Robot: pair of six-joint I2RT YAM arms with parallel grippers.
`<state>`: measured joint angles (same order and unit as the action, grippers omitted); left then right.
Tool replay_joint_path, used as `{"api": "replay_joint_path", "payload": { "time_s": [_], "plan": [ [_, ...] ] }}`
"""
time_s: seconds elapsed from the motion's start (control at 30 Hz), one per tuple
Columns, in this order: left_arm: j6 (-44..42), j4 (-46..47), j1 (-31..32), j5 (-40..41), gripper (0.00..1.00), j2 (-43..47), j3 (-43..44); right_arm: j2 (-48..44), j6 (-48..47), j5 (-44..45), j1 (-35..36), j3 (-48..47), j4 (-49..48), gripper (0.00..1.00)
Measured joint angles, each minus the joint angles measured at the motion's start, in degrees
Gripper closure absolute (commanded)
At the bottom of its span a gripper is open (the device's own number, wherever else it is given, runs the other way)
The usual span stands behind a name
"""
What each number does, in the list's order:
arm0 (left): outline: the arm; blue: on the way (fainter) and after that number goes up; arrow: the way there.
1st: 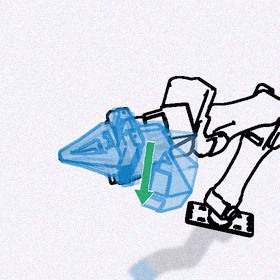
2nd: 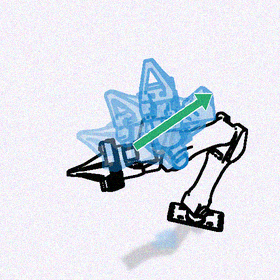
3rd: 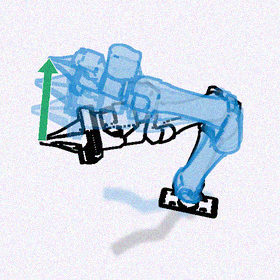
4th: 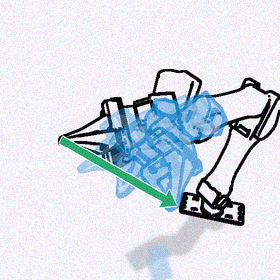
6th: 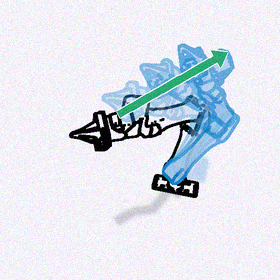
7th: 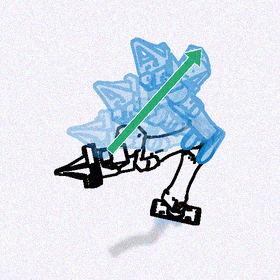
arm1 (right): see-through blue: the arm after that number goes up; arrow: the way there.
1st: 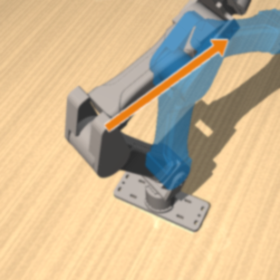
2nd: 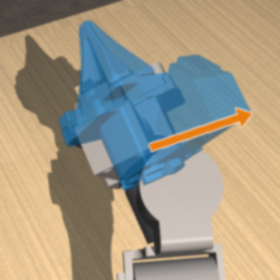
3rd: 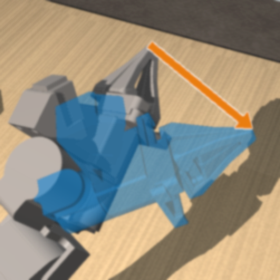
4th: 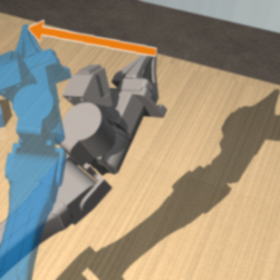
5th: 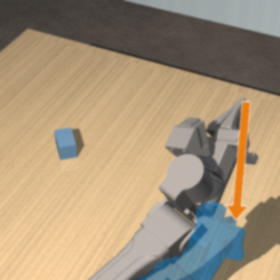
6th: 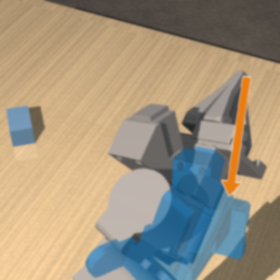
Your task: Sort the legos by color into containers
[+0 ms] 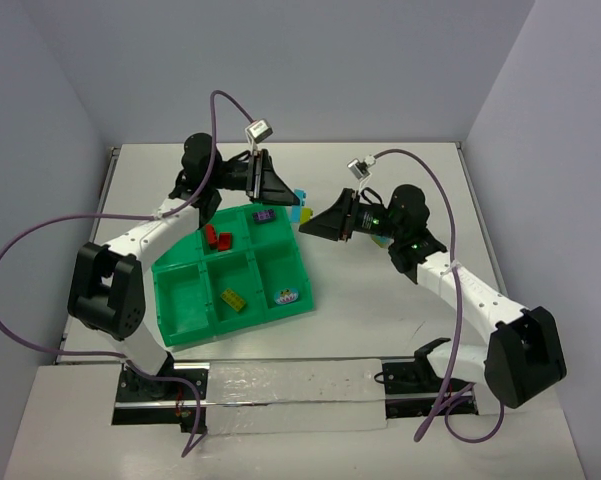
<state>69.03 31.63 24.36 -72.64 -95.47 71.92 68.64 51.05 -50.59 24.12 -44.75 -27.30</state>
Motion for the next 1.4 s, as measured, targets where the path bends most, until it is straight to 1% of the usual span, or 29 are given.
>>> {"api": "replay_joint_path", "payload": {
  "time_s": [0.1,0.33,0.4,0.47,0.6,0.67,0.83,0.93,1.0,1.03,1.07,1.1,1.13,1.17,1.2,1.27,1.3,1.37,1.4],
  "plan": [
    [-0.4,-1.0,-0.4,-0.3,1.00,0.0,0.0,-1.1,-1.4,1.3,0.0,1.1,0.1,1.00],
    [-1.3,-4.8,-4.7,0.0,1.00,1.3,0.0,-5.0,-6.2,2.1,-1.1,5.1,7.0,1.00],
    [-5.3,-10.4,-4.9,0.8,1.00,2.1,0.1,-6.4,-8.5,3.4,-1.9,5.0,10.5,1.00],
    [-11.6,-19.5,-4.8,2.9,1.00,2.9,0.6,-8.3,-11.3,6.1,-2.4,4.7,15.3,1.00],
    [-24.6,-38.1,-3.8,11.2,1.00,3.0,1.4,-11.9,-16.9,14.1,-2.9,2.3,26.6,1.00],
    [-28.9,-44.0,-2.8,16.4,1.00,3.2,-0.6,-13.3,-19.3,18.8,-3.3,0.6,31.3,1.00],
    [-33.4,-53.4,1.0,27.3,1.00,3.3,-6.4,-15.1,-22.9,26.7,-4.3,-2.2,37.3,1.00],
    [-34.3,-55.8,5.5,35.6,1.00,3.3,-7.7,-15.5,-24.4,29.6,-4.5,-3.5,40.3,1.00],
    [-34.4,-56.5,8.2,39.2,0.99,3.3,-8.3,-15.5,-25.1,30.5,-4.5,-4.2,41.3,1.00],
    [-34.4,-56.9,9.1,40.8,0.93,3.3,-8.6,-15.5,-25.3,30.7,-4.5,-4.5,41.7,1.00],
    [-34.4,-57.3,9.5,42.4,0.93,3.3,-8.7,-15.5,-25.5,30.8,-4.5,-4.7,42.1,1.00],
    [-34.4,-57.7,9.6,43.8,0.87,3.2,-8.7,-15.5,-25.6,30.9,-4.5,-4.8,42.3,1.00],
    [-34.3,-58.0,9.6,45.7,0.78,3.2,-8.7,-15.5,-25.8,30.9,-4.5,-4.8,42.6,1.00],
    [-34.4,-58.3,9.5,47.1,0.73,3.1,-8.7,-15.5,-25.9,30.9,-4.5,-4.8,42.8,1.00],
    [-34.4,-58.7,9.4,48.5,0.59,3.0,-8.7,-15.5,-26.0,30.9,-4.5,-4.8,42.9,1.00],
    [-34.4,-59.7,9.2,51.2,0.40,2.9,-8.7,-15.5,-26.1,30.9,-4.5,-4.8,43.0,1.00],
    [-34.6,-60.2,9.2,52.3,0.32,2.9,-8.7,-15.5,-26.1,30.9,-4.5,-4.8,43.1,1.00],
    [-35.0,-61.5,9.2,54.1,0.24,2.9,-8.3,-15.5,-26.1,30.8,-4.5,-4.8,43.1,1.00],
    [-35.1,-62.2,9.2,54.9,0.22,2.9,-7.9,-15.5,-26.1,30.8,-4.5,-4.8,43.1,1.00]
  ]
}}
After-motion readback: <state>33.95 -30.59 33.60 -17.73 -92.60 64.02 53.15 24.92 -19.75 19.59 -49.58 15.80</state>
